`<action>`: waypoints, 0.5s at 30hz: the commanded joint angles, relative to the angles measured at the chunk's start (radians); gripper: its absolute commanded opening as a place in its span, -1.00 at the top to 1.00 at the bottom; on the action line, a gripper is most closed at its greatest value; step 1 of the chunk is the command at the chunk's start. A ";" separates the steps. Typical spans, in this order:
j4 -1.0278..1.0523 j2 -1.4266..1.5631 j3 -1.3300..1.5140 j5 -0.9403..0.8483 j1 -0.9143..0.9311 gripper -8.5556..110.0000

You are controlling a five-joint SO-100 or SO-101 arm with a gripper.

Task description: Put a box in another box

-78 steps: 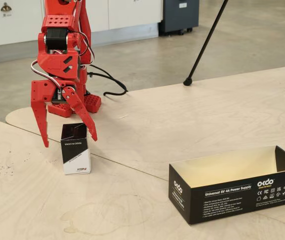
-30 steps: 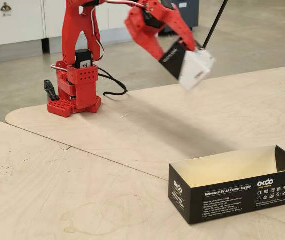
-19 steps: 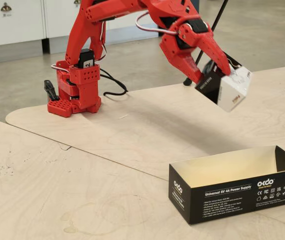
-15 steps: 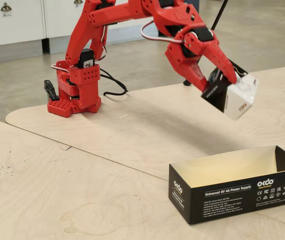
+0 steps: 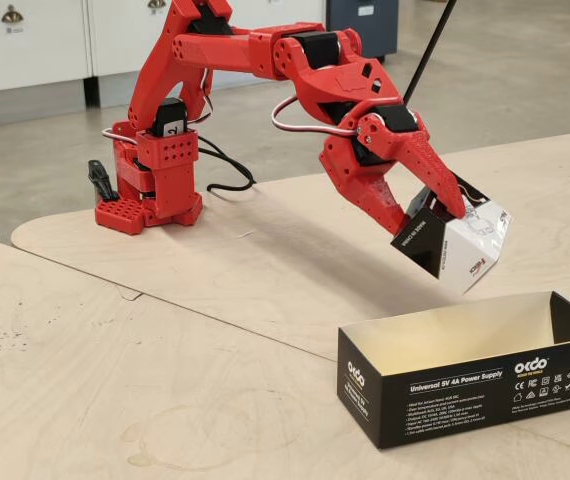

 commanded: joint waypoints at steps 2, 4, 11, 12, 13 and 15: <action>0.000 0.037 0.003 -0.048 0.003 0.35; 0.002 0.040 0.018 -0.069 0.003 0.32; 0.018 0.061 0.029 -0.140 0.011 0.24; 0.023 0.072 0.031 -0.149 0.014 0.23; 0.032 0.086 0.034 -0.166 0.018 0.22; 0.067 0.129 0.041 -0.219 0.023 0.22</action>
